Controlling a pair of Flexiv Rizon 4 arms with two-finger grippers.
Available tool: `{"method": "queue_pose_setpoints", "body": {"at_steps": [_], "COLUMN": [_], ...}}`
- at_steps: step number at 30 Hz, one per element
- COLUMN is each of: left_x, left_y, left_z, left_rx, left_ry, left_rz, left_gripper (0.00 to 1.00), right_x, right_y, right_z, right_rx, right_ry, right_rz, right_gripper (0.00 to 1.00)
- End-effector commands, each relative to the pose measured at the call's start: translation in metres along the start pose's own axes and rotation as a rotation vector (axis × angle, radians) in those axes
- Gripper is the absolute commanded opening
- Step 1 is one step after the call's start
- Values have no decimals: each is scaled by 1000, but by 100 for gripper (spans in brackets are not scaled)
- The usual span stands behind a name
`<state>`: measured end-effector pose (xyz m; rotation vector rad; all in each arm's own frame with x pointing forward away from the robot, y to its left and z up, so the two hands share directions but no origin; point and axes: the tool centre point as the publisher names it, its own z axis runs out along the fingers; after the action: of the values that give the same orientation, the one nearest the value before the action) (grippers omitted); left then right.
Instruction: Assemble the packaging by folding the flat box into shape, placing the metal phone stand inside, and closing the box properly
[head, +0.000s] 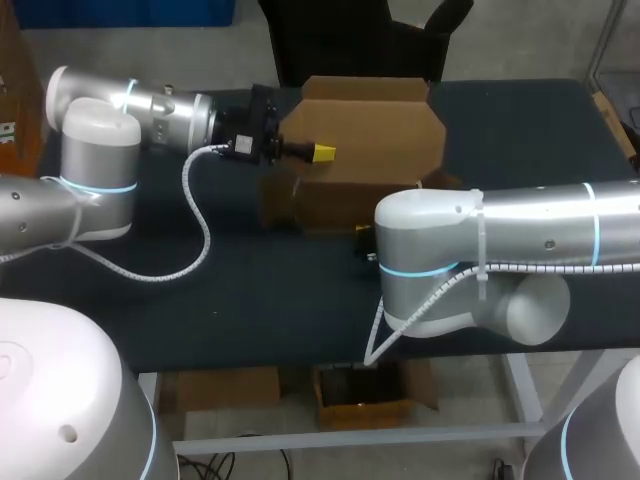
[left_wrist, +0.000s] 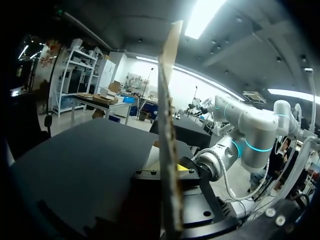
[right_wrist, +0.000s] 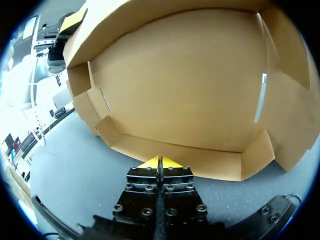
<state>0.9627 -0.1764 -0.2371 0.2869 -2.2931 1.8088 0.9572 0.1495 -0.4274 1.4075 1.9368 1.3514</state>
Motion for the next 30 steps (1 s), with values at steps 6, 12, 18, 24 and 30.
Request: {"method": "queue_pose_setpoints", "body": {"at_steps": [6,12,18,24,30], "left_x": [1,0,0,1,1], "left_y": [0,3,5,4,4], "left_z": [-1,0,0,-1,-1], "left_rx": [-6,-7,-7,-4,-4], "left_ry": [-8,-9,-11,-14,-14], "left_rz": [3,0,-5,-3,-3], "left_gripper": [0,0,0,0,0], "right_x": [2,2,2,2,2], "right_y": [-2,-2,-2,-2,-2], "right_z": [1,1,1,1,1], "right_rx": [-5,-5,-5,-5,-5], "right_ry": [-8,-8,-8,-8,-8], "right_rz": [0,0,0,0,0], "right_gripper": [0,0,0,0,0]}}
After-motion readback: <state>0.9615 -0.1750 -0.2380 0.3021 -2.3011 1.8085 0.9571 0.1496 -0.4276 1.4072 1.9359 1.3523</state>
